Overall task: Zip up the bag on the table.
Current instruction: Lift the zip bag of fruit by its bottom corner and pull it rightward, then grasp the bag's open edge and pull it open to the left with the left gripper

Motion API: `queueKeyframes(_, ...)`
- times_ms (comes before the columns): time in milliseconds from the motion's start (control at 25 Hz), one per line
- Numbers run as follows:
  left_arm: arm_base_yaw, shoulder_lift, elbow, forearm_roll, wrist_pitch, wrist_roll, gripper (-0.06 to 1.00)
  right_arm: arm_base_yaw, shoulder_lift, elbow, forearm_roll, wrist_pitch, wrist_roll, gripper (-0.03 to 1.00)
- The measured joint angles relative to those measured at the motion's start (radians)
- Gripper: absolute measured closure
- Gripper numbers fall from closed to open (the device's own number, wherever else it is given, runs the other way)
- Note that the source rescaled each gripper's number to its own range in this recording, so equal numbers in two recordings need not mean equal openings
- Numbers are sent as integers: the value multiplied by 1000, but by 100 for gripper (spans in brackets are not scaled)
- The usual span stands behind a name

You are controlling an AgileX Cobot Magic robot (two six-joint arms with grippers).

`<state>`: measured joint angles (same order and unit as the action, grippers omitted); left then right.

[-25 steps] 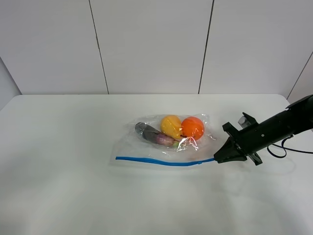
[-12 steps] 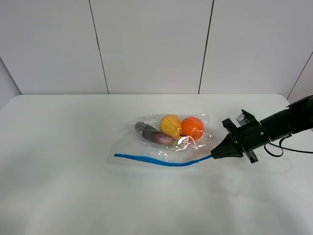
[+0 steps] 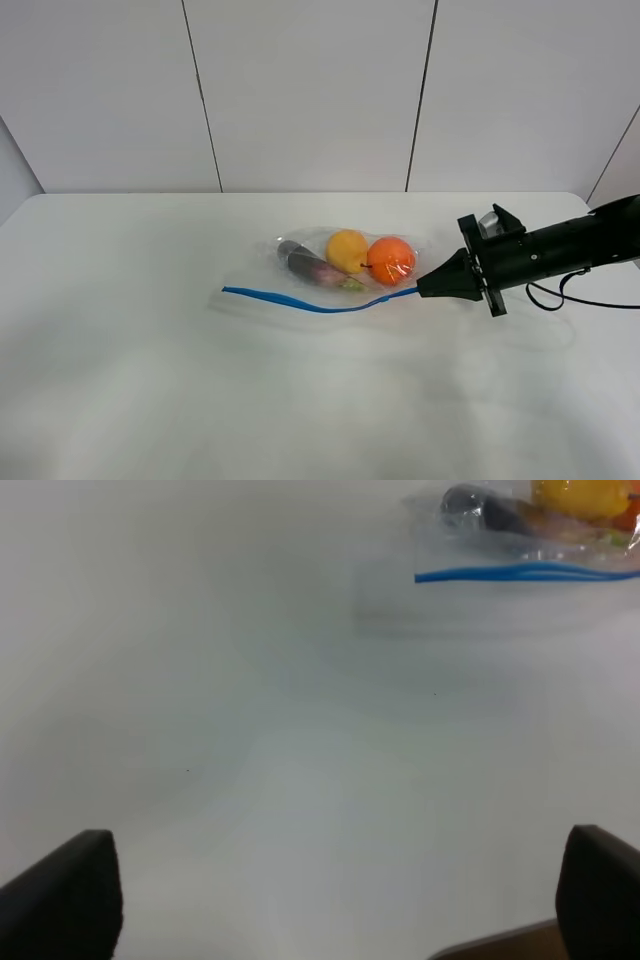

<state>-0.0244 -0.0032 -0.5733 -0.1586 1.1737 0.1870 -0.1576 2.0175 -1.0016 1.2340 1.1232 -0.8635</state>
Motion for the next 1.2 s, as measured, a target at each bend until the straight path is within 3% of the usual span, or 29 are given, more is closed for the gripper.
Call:
queueKeyframes(560, 0, 43, -46, 0, -40, -16, -5, 0, 0, -1, 16, 1, -8, 97)
queueKeyframes(880, 0, 463, -250, -1, -212, -21, -5, 0, 0, -3, 18, 0, -8, 97)
queueKeyframes(1200, 0, 912, -311, -51, -410, 21, -5, 0, 0, -3, 18, -1, -9, 97)
